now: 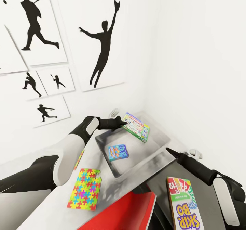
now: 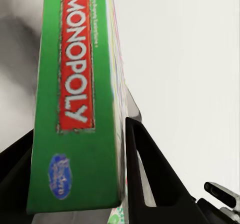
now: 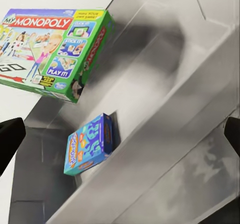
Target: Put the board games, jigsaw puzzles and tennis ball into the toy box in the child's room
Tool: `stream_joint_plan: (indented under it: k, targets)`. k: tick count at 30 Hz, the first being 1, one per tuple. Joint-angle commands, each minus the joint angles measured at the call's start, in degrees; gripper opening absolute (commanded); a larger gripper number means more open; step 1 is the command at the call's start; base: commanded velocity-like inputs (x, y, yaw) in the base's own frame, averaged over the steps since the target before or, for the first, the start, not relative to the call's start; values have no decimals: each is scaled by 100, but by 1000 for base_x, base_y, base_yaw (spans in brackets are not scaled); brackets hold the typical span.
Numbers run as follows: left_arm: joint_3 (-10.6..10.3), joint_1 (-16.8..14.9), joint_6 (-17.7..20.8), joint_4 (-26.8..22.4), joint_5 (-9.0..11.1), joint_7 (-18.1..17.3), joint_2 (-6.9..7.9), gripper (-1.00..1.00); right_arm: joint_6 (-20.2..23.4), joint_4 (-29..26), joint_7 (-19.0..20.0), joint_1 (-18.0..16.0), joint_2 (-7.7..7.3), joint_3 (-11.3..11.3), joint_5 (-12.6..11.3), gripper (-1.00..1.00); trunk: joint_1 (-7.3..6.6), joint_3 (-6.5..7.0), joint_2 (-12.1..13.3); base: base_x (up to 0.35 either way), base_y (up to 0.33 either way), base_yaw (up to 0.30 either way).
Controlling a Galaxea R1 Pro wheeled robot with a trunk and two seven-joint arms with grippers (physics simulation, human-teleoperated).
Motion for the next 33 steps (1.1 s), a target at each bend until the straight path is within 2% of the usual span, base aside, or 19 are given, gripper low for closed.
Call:
stream_joint_plan:
  k: [1, 3, 10, 22, 33]
  targets:
    - [38, -5, 30, -15, -42, -51, -5, -100, 36, -3, 21, -6, -5, -21, -1, 100, 3, -21, -12, 0, 0, 0]
    - [32, -5, 35, -54, -42, -174, -5, -100, 37, -3, 21, -6, -20, -51, -2, 100, 3, -40, -12, 0, 0, 0]
    - [-12, -5, 41, -80, -42, -238, -5, -100, 38, -3, 22, -6, -35, -65, -2, 100, 3, -105, -12, 0, 0, 0]
    - [-528, -5, 79, -494, -34, -251, -5, -100, 38, -3, 28, -6, -39, -81, -2, 100, 3, -217, -12, 0, 0, 0]
    - [-564, -5, 77, -607, -34, -240, -5, -100, 38, -3, 31, -6, -45, -92, -2, 100, 3, -320, -12, 0, 0, 0]
